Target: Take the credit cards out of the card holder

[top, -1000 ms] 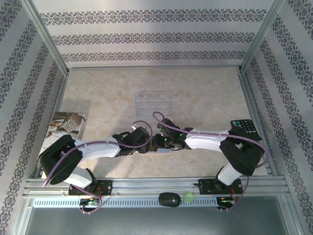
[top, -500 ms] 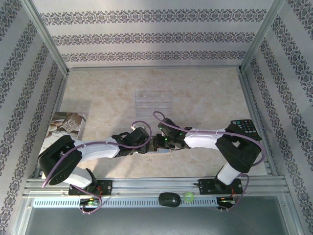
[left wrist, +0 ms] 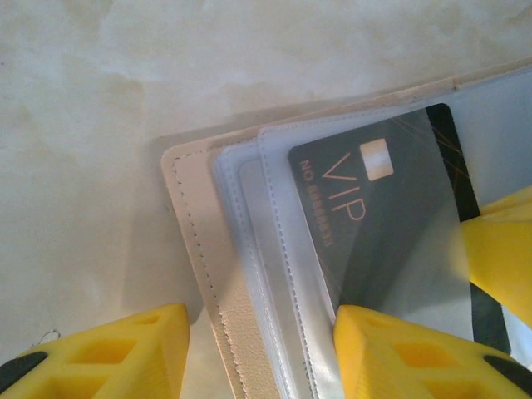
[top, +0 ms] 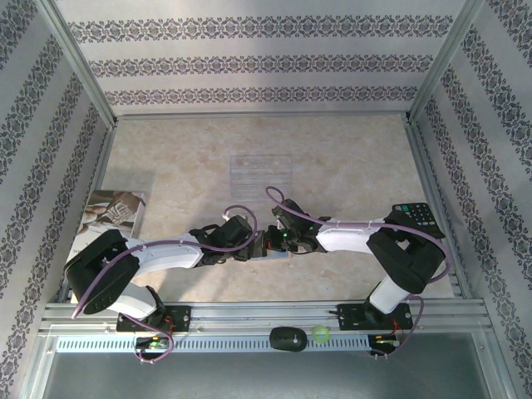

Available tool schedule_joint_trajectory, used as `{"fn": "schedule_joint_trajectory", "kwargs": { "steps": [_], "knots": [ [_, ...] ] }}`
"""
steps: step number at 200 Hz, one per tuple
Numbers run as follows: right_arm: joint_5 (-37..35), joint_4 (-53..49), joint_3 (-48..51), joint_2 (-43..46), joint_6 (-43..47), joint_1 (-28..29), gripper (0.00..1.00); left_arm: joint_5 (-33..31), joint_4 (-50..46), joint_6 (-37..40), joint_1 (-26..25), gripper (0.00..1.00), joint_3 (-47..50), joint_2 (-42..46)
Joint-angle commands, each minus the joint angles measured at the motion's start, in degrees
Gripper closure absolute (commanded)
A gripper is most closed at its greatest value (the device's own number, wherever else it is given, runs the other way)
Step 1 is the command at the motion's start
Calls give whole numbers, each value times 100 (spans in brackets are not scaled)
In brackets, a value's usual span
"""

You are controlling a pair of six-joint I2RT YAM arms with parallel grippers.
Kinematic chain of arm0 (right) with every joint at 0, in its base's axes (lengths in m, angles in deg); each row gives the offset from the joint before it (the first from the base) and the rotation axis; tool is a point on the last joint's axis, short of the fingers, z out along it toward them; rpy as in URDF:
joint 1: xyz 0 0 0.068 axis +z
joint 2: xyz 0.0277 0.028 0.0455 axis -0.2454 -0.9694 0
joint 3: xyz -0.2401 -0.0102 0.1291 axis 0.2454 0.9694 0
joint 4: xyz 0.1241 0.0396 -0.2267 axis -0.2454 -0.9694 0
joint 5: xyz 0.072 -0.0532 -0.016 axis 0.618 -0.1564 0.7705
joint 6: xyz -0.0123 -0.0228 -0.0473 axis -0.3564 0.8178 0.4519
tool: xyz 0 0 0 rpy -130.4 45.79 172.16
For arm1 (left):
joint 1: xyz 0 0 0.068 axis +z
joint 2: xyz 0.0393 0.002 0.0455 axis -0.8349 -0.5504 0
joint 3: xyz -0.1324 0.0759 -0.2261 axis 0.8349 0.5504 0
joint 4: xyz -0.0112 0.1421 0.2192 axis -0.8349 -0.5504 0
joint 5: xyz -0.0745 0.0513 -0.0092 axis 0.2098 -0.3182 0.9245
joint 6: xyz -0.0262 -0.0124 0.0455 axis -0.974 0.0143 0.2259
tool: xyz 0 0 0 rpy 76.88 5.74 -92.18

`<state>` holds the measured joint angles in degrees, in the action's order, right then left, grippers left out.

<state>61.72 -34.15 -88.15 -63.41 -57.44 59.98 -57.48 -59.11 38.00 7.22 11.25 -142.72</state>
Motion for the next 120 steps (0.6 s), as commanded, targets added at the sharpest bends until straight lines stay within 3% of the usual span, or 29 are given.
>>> {"fn": "schedule_joint_trajectory", "kwargs": {
  "steps": [1,120],
  "knots": [
    [-191,-7,236,161,-24,-133,100,155,-394,-19,61,48,239,-103],
    [-540,-869,618,1322,427,-543,100,148,-484,52,132,45,215,100]
  ]
}}
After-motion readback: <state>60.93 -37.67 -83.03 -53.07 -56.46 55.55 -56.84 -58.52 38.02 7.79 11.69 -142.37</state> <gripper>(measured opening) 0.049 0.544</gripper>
